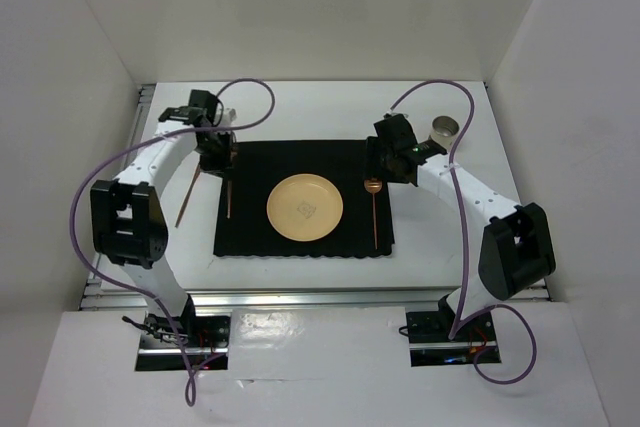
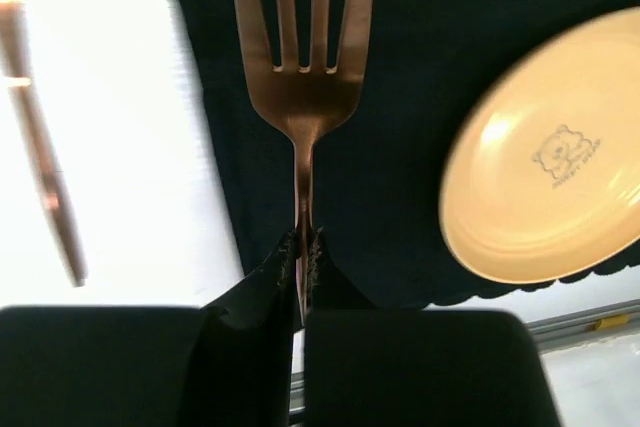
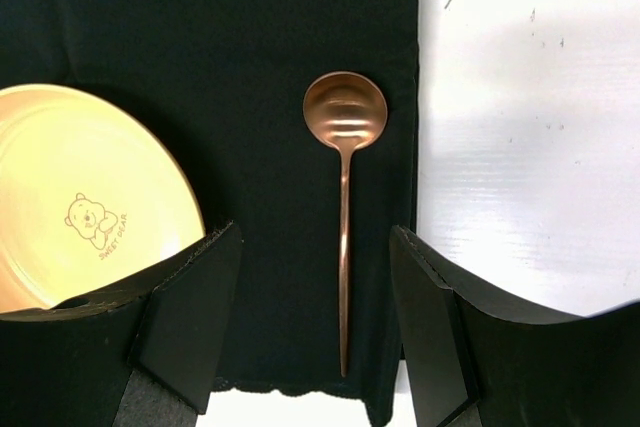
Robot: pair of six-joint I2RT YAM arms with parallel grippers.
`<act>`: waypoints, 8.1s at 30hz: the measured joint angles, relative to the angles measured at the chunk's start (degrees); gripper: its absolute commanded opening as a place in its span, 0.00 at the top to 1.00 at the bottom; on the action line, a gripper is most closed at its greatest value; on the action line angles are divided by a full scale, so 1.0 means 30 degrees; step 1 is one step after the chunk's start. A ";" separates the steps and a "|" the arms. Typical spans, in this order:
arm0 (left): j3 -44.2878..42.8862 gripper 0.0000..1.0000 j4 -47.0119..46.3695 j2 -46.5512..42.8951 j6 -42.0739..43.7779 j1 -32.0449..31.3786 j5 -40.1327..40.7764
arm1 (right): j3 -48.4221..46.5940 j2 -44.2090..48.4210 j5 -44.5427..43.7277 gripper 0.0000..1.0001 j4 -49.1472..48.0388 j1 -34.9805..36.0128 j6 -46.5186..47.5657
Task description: Set the dinner table for one person
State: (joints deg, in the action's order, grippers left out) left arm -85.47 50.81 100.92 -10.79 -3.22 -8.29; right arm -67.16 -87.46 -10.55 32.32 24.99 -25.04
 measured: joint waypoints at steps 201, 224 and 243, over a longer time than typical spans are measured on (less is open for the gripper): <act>0.0168 0.36 0.0940 -0.3351 0.3191 0.4707 -0.3264 | 0.3534 -0.1311 -0.1661 1.00 0.2331 0.5814 -0.2732; 0.0299 0.36 0.0918 -0.3351 0.3585 0.4707 -0.3235 | 0.2696 -0.3570 0.0911 0.88 0.1872 0.4561 -0.3300; 0.0299 0.36 0.0925 -0.3024 0.3592 0.4707 -0.2892 | 0.1945 -0.3053 0.1384 0.70 0.1661 0.3235 -0.3118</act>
State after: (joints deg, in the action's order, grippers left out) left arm -84.58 53.58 91.85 -0.01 10.90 -16.97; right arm -61.32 -96.62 -6.39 37.30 34.70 -34.39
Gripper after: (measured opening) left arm 0.637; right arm 0.303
